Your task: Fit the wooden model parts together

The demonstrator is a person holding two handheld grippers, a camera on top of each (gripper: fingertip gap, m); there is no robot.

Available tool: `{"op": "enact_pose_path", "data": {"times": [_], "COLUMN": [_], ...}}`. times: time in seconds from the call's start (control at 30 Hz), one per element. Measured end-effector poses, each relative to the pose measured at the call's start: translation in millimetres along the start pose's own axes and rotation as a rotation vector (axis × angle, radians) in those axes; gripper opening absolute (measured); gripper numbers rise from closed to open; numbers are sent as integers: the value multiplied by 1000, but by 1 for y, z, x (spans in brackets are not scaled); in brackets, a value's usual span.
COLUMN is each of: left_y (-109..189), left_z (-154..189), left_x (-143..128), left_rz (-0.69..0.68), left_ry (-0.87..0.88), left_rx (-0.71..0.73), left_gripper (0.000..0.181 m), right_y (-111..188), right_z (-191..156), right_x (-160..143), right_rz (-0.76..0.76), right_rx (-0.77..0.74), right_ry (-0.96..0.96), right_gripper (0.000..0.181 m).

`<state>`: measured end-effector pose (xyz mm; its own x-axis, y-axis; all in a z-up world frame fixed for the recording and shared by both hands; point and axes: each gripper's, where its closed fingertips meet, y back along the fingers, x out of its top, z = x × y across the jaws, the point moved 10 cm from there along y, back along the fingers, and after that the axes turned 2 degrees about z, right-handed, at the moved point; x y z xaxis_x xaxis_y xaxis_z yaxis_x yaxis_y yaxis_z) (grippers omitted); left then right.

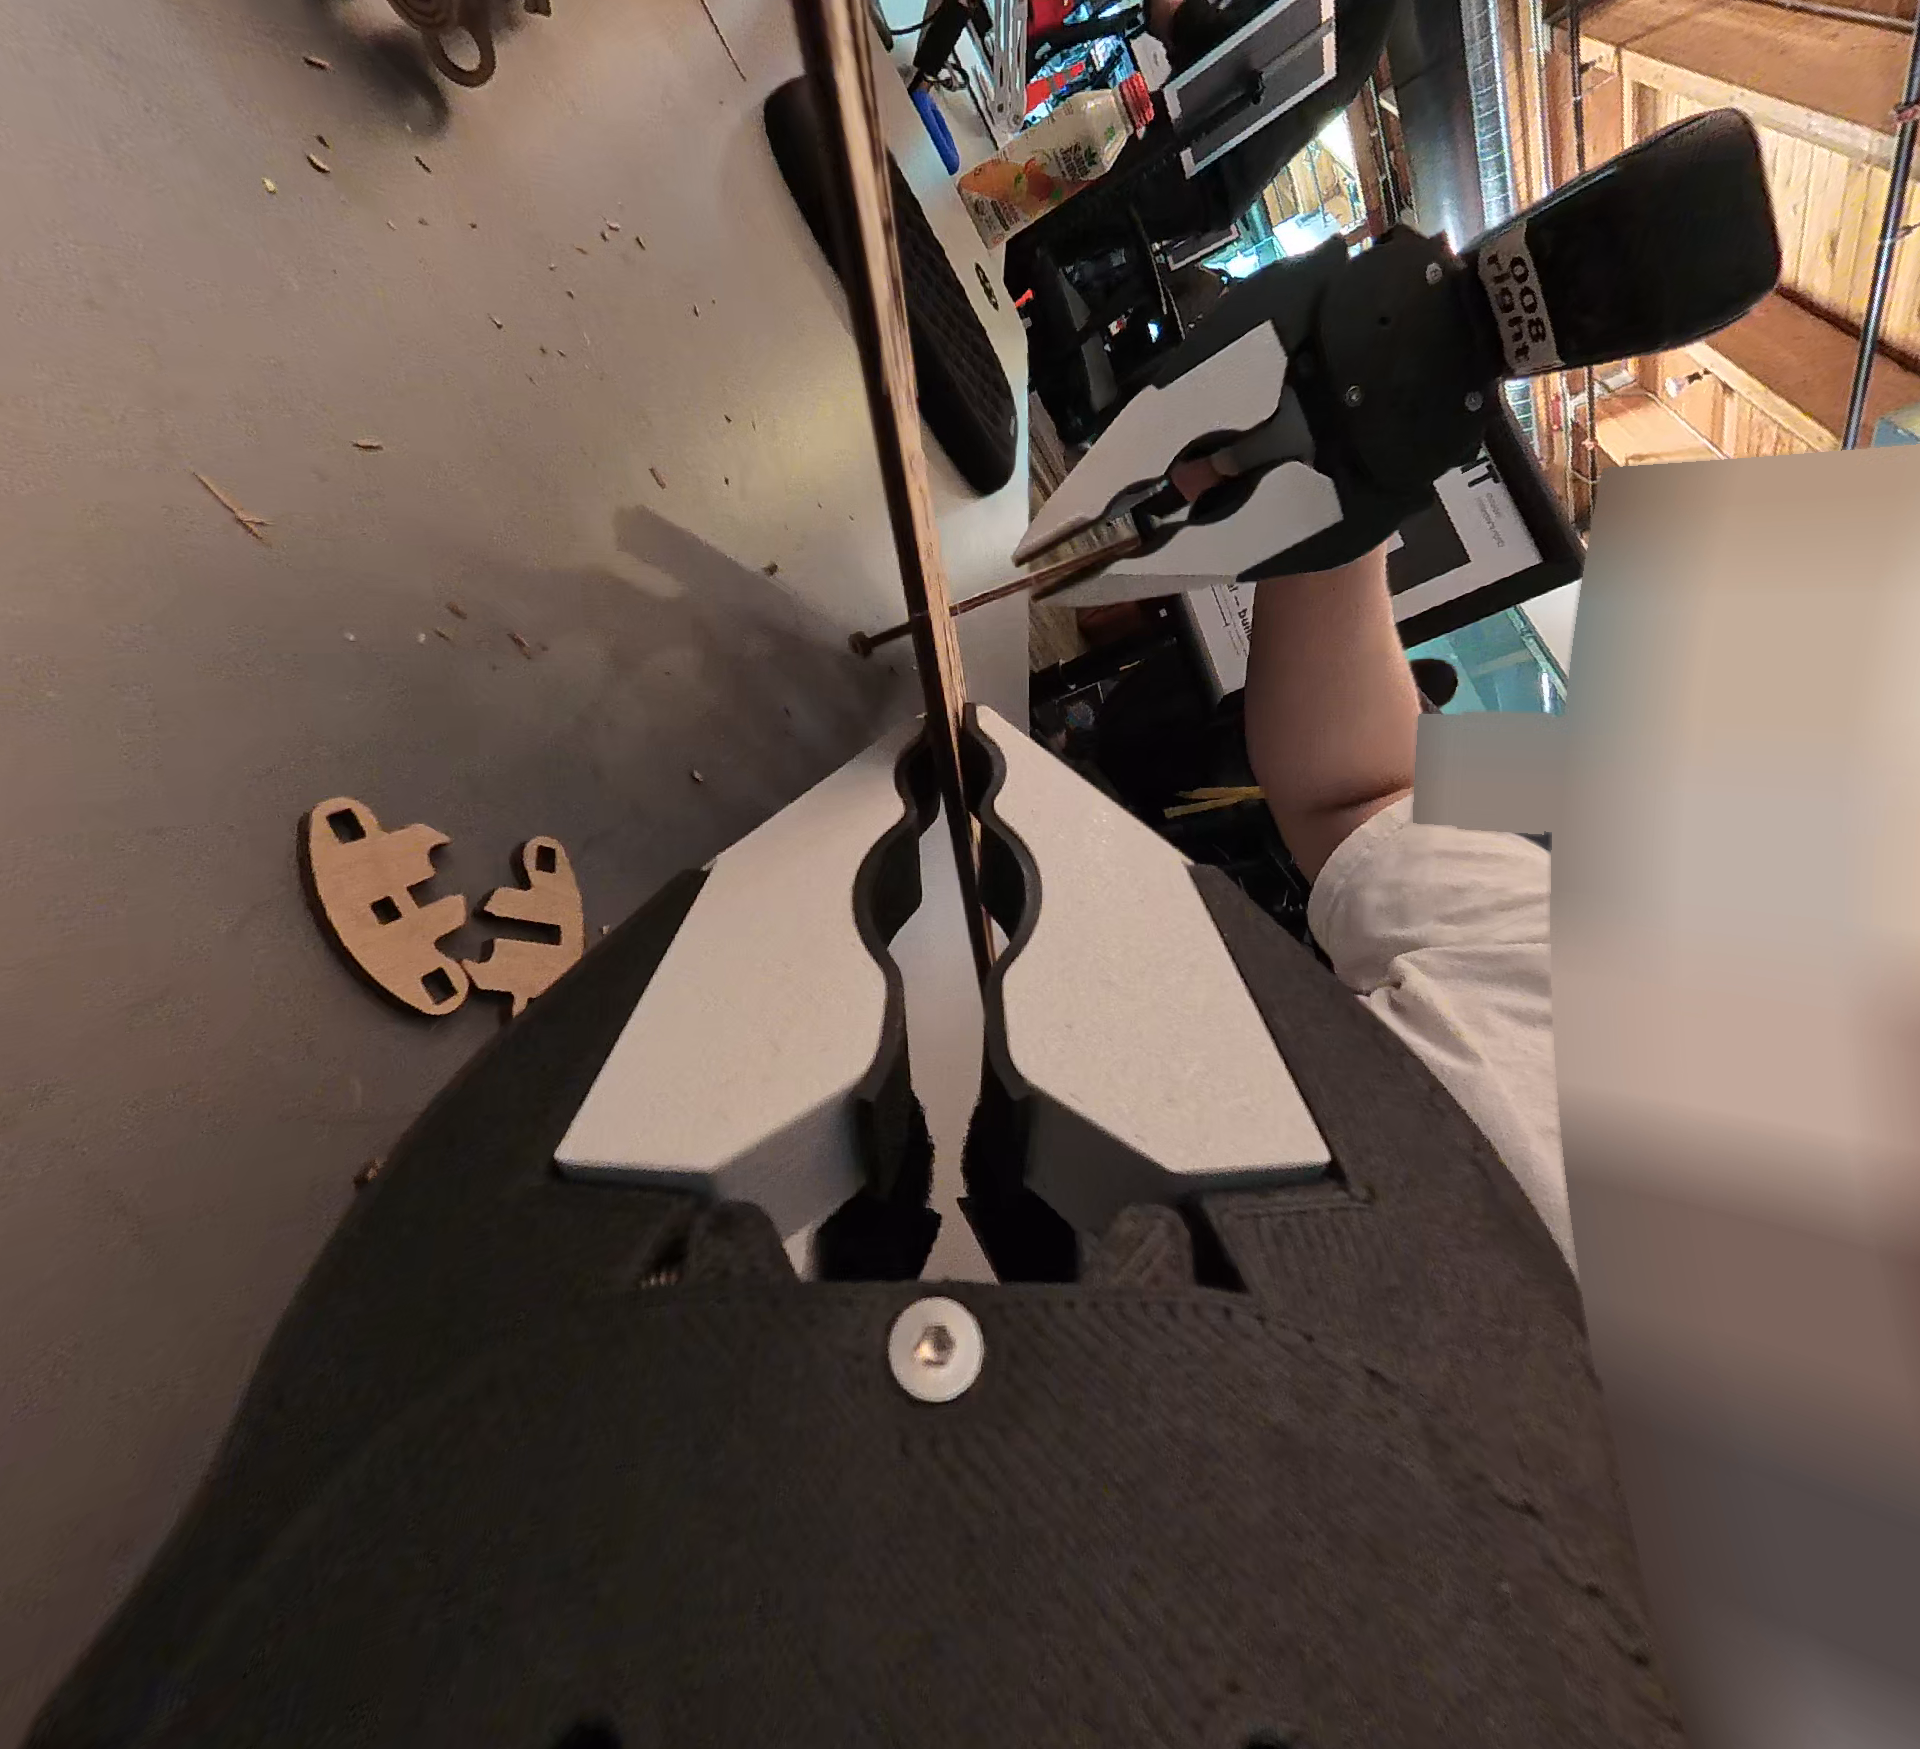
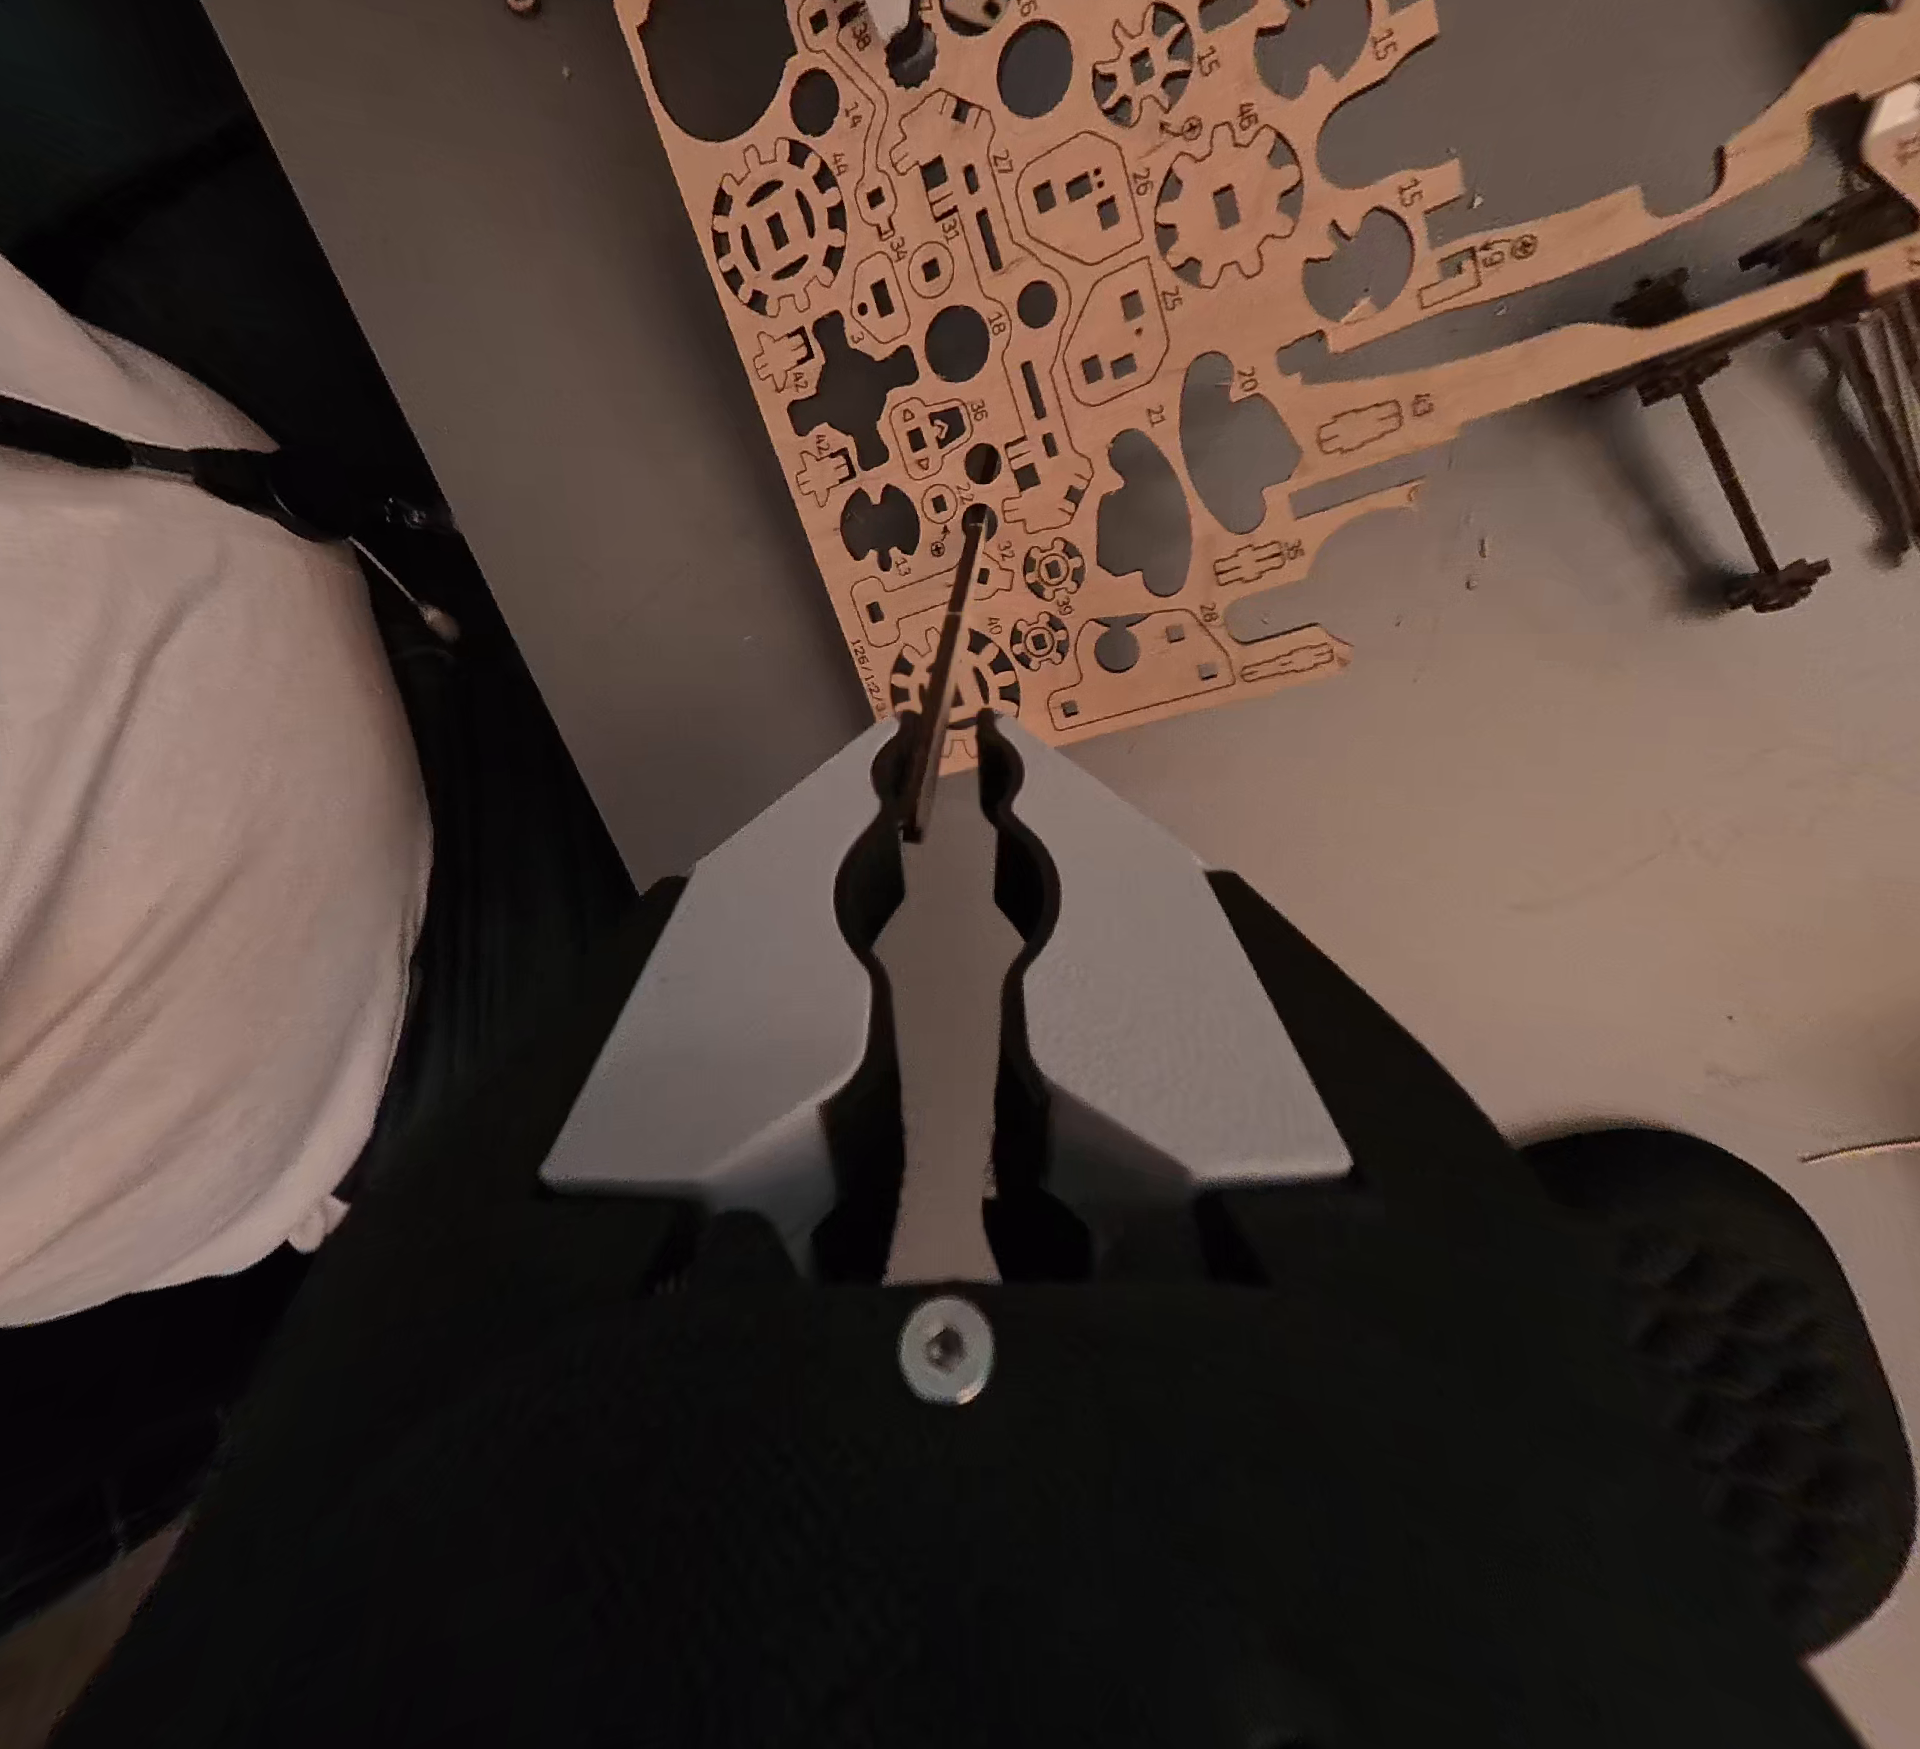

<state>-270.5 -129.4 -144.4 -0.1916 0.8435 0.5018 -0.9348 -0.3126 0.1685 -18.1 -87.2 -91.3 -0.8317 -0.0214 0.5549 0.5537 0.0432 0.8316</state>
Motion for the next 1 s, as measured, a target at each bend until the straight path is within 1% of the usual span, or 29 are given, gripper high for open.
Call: {"op": "enact_pose_path", "data": {"times": [0.13,0.2,0.27,0.3,0.33,0.5,0.7,0.77,0.87,0.9,1.0], "left_y": [1,2,2,2,2,1,2,2,7,10,20], "left_z": [0,0,-1,-1,-1,-1,-1,0,1,0,0], "left_x": [1,1,2,2,2,0,1,1,5,7,15], "left_rz": [11,18,23,23,22,2,9,8,36,46,87], "left_ry": [7,14,20,20,20,15,21,21,27,31,29], "left_rx": [-9,-17,-20,-20,-21,-9,-10,-25,-47,-49,-51], "left_gripper": [1,1,1,1,1,1,1,2,1,1,1], "right_y": [1,2,5,7,8,8,13,17,26,31,49], "right_z": [0,1,-1,-2,-3,-5,-10,-11,-12,-11,-10], "right_x": [-8,-11,-12,-12,-12,-15,-4,0,5,7,12], "right_rz": [85,157,252,290,317,297,272,285,296,310,379], "right_rx": [-12,-18,-11,-6,-16,-27,-124,-126,-132,-149,-135], "right_ry": [-52,-79,-93,-95,-101,-144,-140,-140,-140,-137,-151], "right_gripper": [17,18,14,4,2,0,0,0,1,1,0]}}
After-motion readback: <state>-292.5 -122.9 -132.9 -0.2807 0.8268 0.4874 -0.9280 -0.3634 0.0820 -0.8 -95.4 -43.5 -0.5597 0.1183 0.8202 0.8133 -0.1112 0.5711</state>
